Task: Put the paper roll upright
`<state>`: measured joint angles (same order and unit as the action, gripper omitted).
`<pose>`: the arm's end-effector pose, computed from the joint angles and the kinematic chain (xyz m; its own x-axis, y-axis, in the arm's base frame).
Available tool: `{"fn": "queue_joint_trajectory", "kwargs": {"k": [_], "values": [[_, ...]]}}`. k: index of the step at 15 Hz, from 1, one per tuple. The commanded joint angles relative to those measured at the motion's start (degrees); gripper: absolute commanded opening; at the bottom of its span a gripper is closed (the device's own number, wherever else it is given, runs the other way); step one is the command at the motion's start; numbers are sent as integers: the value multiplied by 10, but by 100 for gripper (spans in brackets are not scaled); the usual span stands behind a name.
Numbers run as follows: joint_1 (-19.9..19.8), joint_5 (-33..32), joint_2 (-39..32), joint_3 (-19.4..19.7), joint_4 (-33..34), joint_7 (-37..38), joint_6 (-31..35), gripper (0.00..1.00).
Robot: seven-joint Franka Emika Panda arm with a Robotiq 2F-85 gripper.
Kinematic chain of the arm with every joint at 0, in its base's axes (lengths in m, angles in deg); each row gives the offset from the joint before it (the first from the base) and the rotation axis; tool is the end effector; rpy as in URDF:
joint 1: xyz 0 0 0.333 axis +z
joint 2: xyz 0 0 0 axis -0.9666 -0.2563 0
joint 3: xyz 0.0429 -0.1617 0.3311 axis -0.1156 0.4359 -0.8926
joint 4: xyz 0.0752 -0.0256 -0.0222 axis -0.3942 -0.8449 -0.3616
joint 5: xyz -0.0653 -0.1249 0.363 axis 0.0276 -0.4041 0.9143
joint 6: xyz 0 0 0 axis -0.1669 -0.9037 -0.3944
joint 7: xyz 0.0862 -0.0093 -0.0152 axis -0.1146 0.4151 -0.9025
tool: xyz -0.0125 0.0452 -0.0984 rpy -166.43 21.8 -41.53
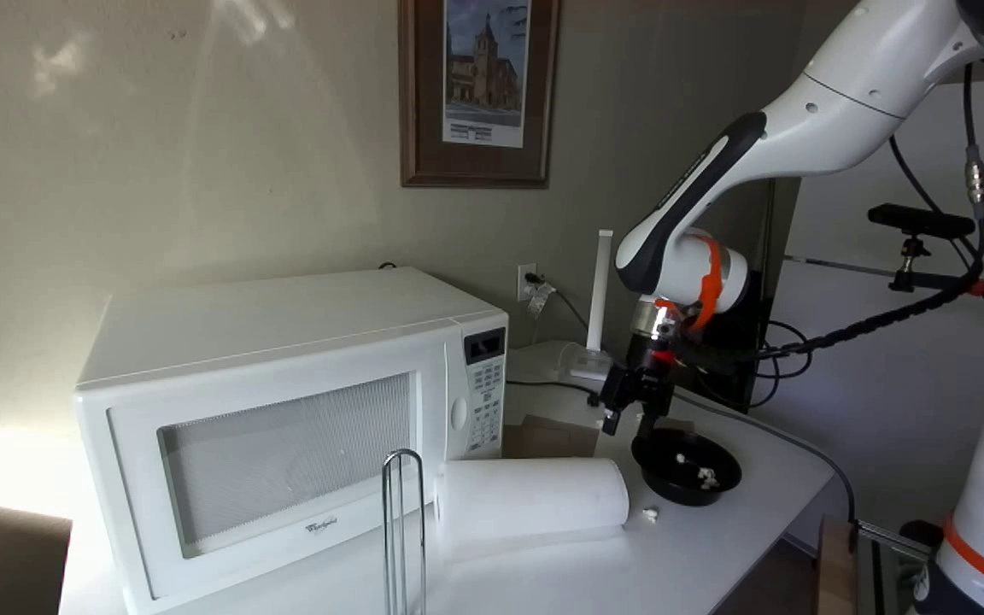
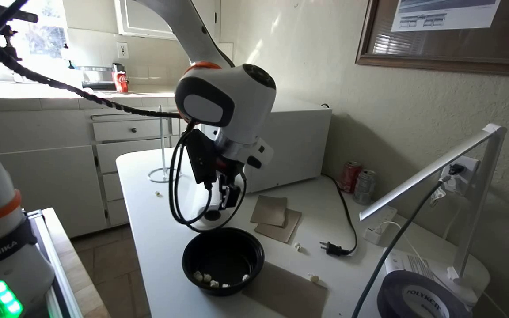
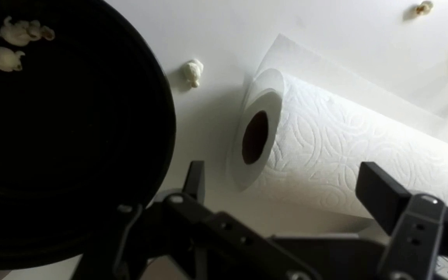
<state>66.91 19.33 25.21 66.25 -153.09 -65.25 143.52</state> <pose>0.3982 -0.1508 0.2943 0.9482 -0.3077 -0.0792 -0.3151 -0.8787 -0.3585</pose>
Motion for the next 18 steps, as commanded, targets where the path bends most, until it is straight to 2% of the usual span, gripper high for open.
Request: {"fn": "queue_joint_trajectory", "kwargs": {"k": [1, 9, 13, 18], "values": [[-4, 68, -27, -27, 0, -7, 44, 100], [-20, 225, -68, -46, 20, -65, 30, 100], [-24, 255, -86, -45, 25, -58, 20, 100], [-36, 256, -110, -43, 41, -57, -30, 100]]}}
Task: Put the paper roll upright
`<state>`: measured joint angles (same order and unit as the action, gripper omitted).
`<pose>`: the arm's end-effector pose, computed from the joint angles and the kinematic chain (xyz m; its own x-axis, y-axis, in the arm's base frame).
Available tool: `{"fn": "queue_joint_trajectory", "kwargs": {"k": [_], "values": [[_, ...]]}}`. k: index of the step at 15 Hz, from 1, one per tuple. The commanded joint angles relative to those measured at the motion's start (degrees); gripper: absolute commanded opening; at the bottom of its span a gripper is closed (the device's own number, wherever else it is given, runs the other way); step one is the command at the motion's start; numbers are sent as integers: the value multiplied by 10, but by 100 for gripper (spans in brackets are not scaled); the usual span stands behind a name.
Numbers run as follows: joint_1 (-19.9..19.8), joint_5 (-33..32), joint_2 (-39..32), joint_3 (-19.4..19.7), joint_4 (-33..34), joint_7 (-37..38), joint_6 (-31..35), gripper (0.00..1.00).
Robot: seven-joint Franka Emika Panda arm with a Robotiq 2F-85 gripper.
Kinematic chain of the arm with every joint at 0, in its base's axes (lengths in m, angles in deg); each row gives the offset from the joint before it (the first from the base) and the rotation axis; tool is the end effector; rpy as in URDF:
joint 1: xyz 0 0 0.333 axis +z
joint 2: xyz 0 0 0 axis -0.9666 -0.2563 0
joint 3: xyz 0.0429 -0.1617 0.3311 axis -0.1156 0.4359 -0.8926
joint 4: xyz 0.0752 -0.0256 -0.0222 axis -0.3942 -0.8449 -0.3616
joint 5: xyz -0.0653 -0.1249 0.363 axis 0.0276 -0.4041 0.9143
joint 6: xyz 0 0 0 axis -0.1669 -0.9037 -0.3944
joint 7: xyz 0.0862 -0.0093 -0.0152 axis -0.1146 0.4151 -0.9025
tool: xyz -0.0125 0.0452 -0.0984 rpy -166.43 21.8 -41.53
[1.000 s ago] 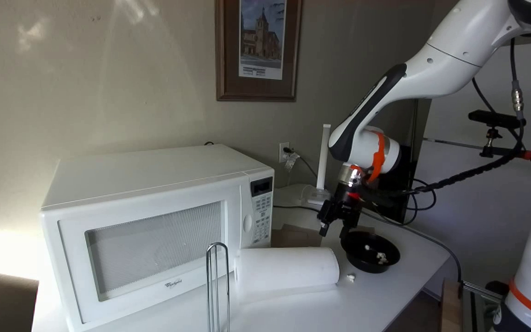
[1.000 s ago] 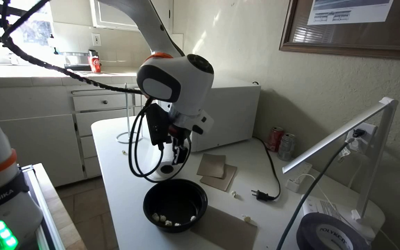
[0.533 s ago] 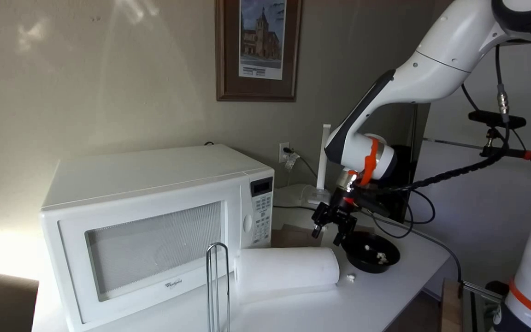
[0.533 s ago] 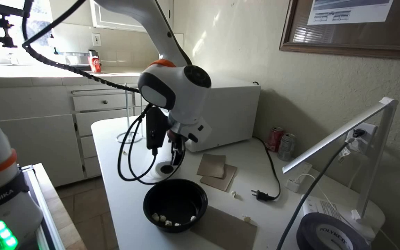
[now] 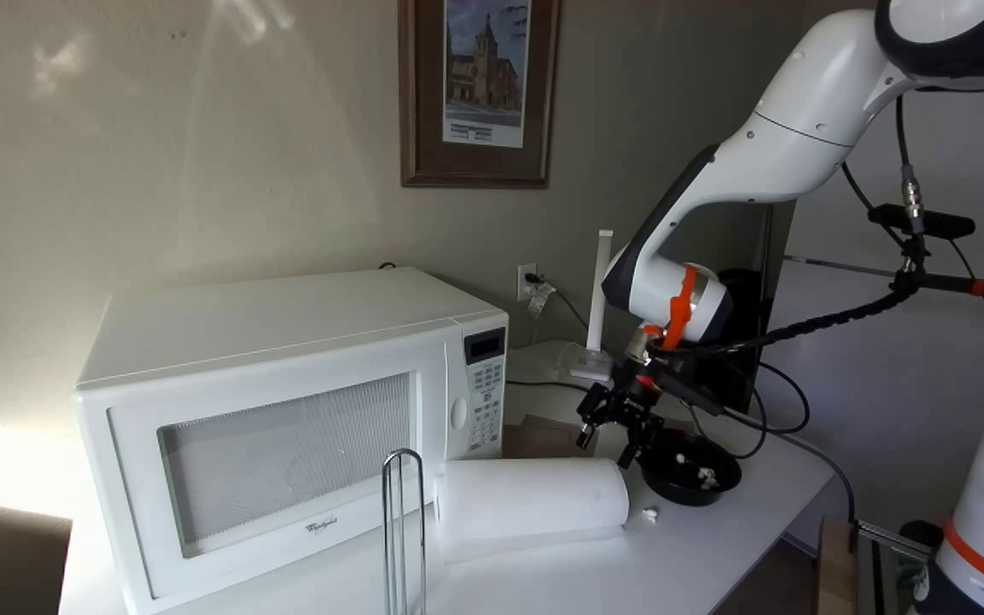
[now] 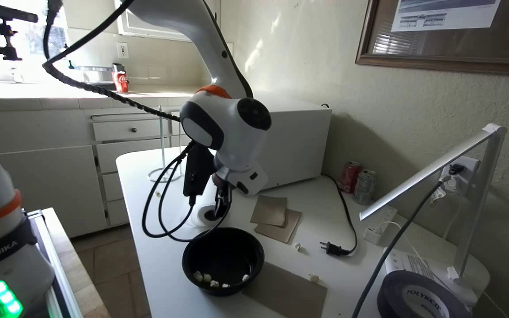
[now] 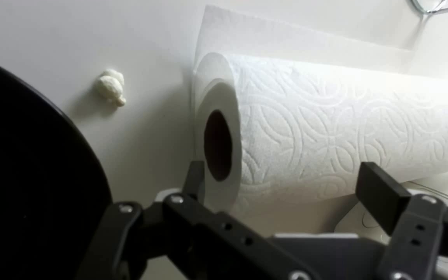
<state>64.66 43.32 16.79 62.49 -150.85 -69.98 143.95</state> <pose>0.4109 -0.1437 0.2449 0.8339 -0.5313 -0.1494 -0.5260 -0.6834 -0.5063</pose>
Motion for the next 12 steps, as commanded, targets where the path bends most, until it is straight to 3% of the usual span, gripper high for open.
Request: {"fn": "queue_joint_trajectory", "kwargs": {"k": [1, 8, 12], "values": [[-16, 18, -30, -5, 22, -12, -43, 100], [-32, 29, -60, -3, 49, -12, -107, 100], [-35, 39, -77, -4, 60, -20, -105, 100]]}}
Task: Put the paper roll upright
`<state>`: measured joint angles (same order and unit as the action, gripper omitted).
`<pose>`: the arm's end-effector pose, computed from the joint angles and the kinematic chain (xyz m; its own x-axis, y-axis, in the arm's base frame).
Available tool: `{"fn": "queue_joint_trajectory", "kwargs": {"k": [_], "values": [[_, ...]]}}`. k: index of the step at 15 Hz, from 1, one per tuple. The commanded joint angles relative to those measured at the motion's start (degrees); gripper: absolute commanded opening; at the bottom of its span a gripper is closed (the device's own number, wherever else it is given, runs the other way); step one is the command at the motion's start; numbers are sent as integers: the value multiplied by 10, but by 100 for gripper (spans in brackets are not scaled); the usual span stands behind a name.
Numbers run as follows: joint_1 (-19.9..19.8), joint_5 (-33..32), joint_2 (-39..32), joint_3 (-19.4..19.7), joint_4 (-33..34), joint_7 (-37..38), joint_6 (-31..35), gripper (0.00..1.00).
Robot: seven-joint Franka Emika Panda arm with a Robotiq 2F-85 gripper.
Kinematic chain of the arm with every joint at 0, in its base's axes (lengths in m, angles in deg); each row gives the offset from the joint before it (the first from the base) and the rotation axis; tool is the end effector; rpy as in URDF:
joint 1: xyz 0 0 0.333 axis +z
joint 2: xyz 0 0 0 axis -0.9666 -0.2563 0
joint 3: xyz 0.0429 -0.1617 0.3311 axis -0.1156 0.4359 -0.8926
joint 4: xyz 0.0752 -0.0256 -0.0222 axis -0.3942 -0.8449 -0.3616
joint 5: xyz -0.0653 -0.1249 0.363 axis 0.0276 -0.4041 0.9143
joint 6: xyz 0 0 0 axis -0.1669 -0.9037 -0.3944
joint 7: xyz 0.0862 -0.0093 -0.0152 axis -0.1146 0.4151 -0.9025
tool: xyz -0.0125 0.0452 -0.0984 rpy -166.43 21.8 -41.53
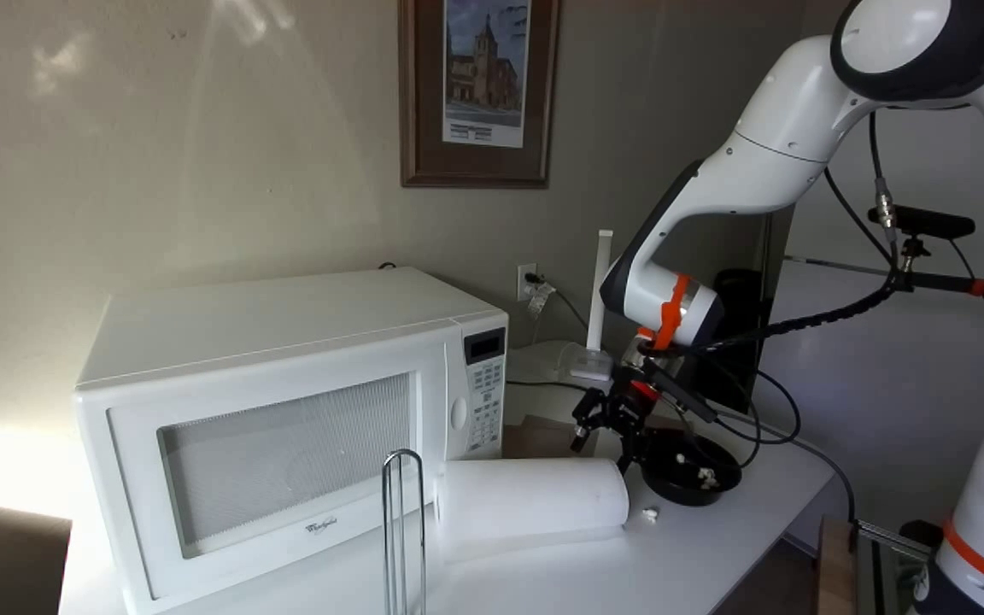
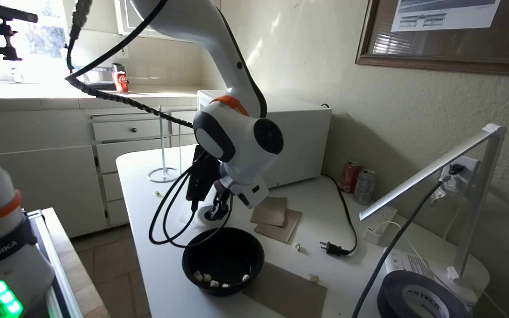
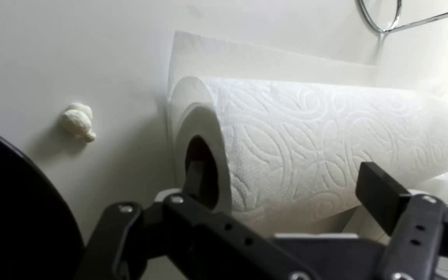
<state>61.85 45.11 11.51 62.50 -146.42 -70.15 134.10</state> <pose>0.4227 -0.1503 0.2232 0.8150 -0.5101 -0.2750 -0.5637 -0.5878 -0.5802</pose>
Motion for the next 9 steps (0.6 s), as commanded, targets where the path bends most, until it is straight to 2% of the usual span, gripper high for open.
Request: {"fn": "queue_joint_trajectory", "kwargs": {"k": [1, 8, 9], "values": [[-8, 26, -27, -5, 18, -21, -6, 100], [-13, 59, -52, -7, 39, -42, -20, 100], [-13, 63, -55, -6, 41, -44, -22, 89]]}}
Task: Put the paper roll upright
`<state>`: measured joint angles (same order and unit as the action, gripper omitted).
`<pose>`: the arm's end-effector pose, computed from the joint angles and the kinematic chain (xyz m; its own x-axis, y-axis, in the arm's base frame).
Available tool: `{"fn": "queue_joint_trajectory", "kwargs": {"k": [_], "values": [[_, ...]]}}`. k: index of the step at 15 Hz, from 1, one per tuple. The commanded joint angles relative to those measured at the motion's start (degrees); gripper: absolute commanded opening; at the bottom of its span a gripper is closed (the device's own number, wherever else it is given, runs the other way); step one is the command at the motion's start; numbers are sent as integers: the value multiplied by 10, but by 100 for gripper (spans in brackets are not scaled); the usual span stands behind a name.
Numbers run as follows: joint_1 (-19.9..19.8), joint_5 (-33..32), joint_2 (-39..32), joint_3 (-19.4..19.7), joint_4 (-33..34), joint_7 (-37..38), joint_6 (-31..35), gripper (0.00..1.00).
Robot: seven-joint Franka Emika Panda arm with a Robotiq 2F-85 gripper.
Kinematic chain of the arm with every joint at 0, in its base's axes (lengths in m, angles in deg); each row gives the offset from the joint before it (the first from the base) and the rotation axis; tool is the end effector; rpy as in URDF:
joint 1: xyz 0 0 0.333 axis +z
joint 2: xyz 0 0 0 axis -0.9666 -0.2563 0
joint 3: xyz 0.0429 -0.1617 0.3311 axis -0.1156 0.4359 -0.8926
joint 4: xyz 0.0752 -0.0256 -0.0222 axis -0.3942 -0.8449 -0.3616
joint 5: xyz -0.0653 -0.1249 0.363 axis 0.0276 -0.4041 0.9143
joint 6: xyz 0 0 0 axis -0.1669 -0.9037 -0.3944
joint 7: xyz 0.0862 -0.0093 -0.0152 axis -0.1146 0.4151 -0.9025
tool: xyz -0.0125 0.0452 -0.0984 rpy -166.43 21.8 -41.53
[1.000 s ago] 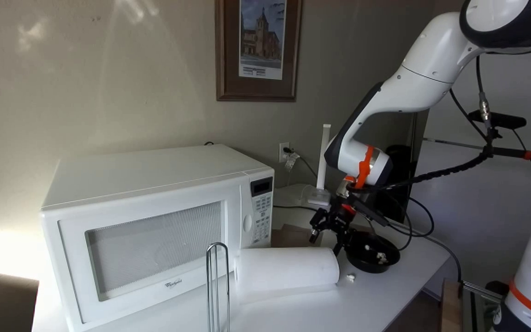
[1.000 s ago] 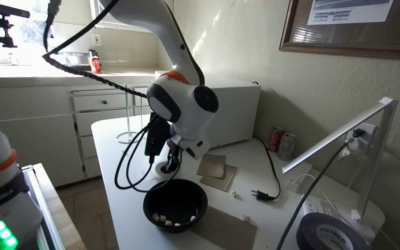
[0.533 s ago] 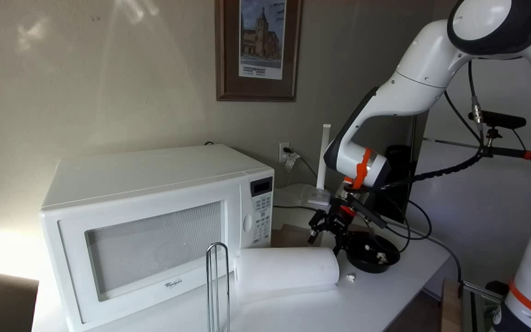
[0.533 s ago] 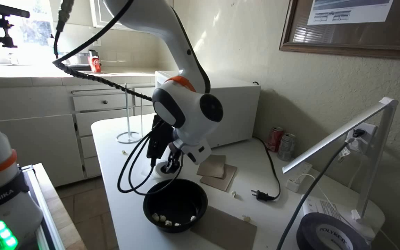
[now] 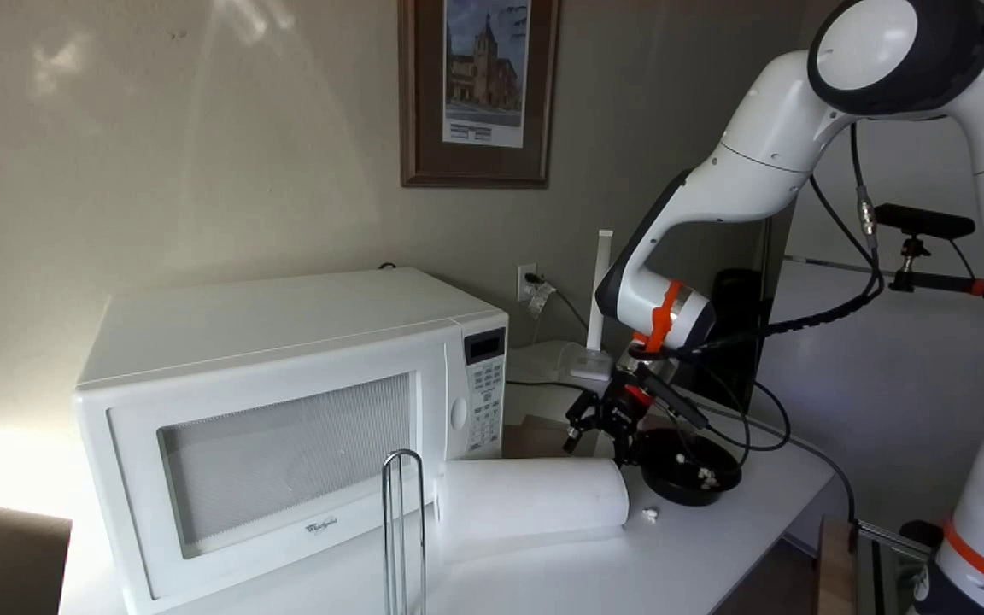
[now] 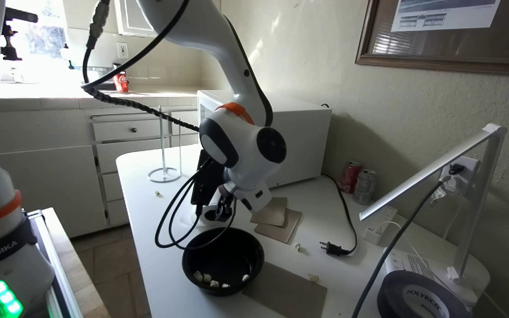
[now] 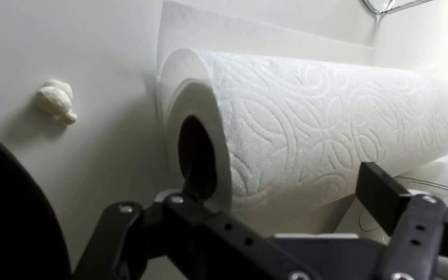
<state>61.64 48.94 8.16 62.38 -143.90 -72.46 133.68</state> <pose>0.4359 -0.1549 0.2091 0.8062 -0.5267 -0.2693 -0.5672 -0.5590 -0.6048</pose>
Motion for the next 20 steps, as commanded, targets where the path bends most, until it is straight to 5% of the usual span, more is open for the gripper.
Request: {"fn": "queue_joint_trajectory", "kwargs": {"k": [1, 2, 7, 16, 20], "values": [[-11, 28, -25, -5, 18, -24, -21, 82], [-11, 31, -28, -4, 20, -26, -24, 66], [-11, 33, -25, -2, 21, -26, -23, 27], [4, 3, 51, 6, -4, 3, -15, 5], [19, -46, 103, 6, -18, 55, -6, 6]]}}
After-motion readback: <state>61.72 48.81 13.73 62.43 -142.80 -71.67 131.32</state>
